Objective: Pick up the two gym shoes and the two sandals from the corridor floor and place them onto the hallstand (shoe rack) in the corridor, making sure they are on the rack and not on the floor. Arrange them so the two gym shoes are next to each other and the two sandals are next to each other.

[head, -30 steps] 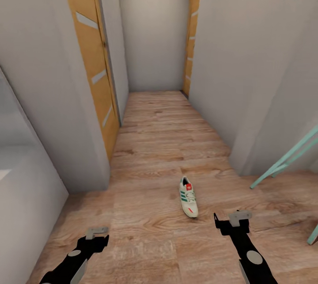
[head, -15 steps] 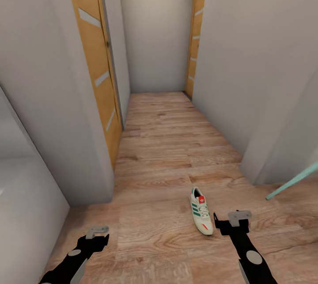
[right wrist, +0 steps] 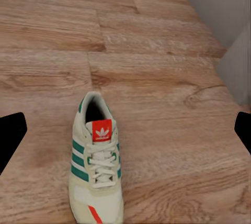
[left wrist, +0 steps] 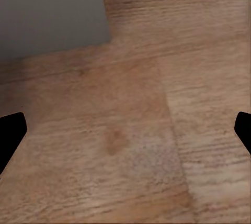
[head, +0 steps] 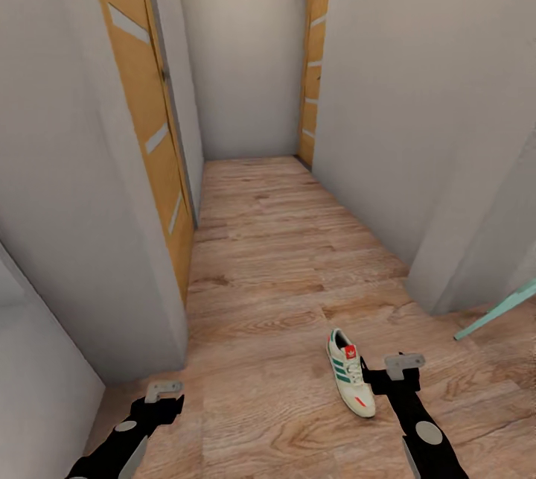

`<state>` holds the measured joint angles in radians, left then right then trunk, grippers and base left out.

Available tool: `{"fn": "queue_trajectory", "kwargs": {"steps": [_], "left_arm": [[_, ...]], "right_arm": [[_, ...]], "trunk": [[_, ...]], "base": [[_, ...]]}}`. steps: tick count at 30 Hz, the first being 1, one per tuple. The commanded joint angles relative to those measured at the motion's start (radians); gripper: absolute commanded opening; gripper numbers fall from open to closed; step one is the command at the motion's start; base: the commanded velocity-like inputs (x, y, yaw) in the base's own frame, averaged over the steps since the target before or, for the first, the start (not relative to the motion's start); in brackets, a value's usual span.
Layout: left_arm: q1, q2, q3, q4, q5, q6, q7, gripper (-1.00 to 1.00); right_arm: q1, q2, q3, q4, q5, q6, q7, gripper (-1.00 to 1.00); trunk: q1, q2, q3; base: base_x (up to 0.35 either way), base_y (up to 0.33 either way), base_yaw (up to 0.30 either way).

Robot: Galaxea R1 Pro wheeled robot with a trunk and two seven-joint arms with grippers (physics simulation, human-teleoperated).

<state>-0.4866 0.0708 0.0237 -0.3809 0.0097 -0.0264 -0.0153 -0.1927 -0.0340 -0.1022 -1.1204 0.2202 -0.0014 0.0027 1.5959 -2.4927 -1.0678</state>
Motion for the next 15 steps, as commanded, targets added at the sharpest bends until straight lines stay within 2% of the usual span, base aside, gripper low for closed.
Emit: {"fn": "queue_trajectory", "kwargs": {"steps": [1, 11, 15], "left_arm": [[0.0, 0.0, 0.002, 0.0, 0.001, -0.003, -0.002, 1.0], [0.0, 0.0, -0.001, 0.0, 0.0, -0.004, -0.002, 1.0], [0.001, 0.0, -0.002, 0.0, 0.0, -0.004, -0.002, 1.0]], "right_arm": [[-0.001, 0.0, -0.001, -0.001, 0.01, 0.0, 0.0, 1.0], [-0.001, 0.0, -0.002, -0.001, 0.01, 0.0, 0.0, 1.0], [-0.001, 0.0, -0.002, -0.001, 0.01, 0.0, 0.0, 1.0]], "trunk": [[0.0, 0.0, 0.0], [0.0, 0.0, 0.003], [0.0, 0.0, 0.005]], "base": [[0.291, 0.188, -0.29], [0.315, 0.106, -0.296], [0.166, 0.022, -0.298]]}}
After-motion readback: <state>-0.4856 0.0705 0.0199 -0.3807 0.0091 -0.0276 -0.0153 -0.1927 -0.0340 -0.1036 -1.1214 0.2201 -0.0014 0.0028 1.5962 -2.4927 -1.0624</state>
